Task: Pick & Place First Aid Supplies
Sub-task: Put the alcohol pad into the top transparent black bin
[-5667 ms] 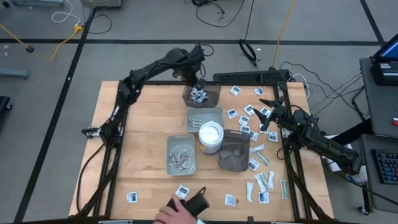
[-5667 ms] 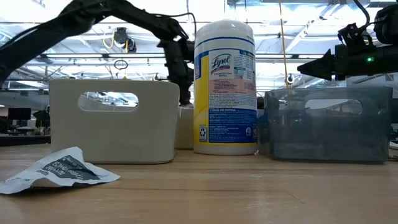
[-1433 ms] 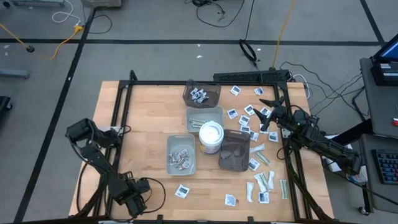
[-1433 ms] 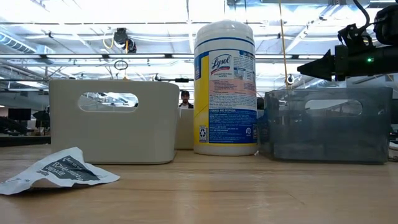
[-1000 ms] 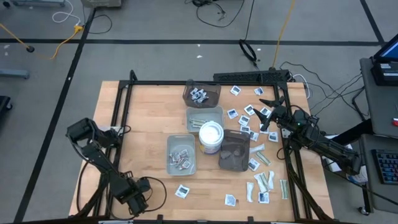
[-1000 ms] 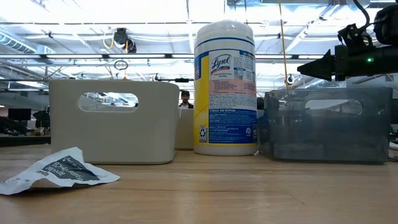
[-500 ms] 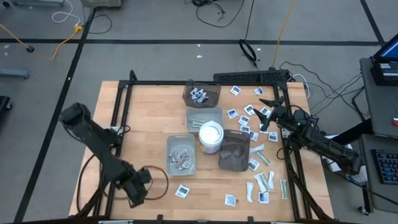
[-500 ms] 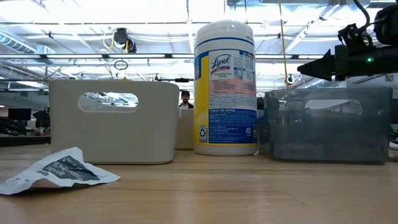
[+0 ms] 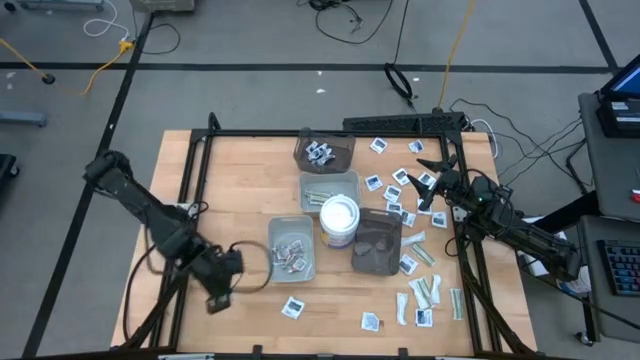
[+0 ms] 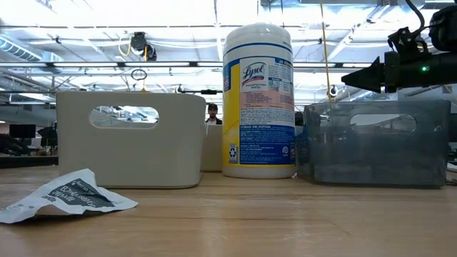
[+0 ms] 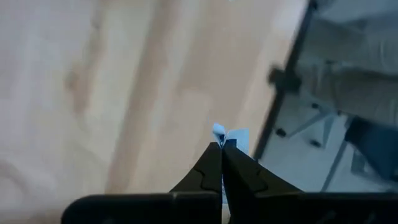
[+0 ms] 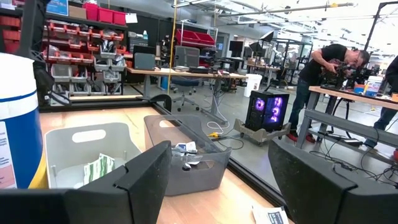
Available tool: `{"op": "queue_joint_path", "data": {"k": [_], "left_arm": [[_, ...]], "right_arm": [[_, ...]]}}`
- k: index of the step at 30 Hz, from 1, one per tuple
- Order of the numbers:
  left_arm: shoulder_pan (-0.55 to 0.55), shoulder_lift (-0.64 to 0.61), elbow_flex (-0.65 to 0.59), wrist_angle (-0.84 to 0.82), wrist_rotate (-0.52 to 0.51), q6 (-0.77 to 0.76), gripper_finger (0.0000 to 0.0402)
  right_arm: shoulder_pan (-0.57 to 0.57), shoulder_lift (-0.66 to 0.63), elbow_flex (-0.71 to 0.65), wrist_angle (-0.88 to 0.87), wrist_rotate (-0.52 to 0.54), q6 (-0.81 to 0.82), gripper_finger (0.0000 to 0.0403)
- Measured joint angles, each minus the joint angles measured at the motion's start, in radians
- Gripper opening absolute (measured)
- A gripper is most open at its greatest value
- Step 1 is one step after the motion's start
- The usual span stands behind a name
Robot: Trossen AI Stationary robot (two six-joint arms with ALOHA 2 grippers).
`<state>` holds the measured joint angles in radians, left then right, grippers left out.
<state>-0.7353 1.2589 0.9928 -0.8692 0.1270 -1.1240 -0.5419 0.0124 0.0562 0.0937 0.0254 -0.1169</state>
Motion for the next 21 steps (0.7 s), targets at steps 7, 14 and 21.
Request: {"op": "queue_joint_path", "data": {"k": [7,14,21], "left_arm": [[0.297,0.0,0.0,-0.001,0.003,0.119,0.0002],[0.681,0.0,0.0,-0.004,0.003,0.256,0.0002],[1.021,0.0,0.002,-0.044,-0.005,0.435,0.0002]], "right_arm": [[0.0,0.0,0.0,0.0,0.0,0.0,0.0263],[0.0,0.0,0.0,0.0,0.0,0.0,0.0263],[0.0,0.0,0.0,0.0,0.0,0.0,0.0263]]}}
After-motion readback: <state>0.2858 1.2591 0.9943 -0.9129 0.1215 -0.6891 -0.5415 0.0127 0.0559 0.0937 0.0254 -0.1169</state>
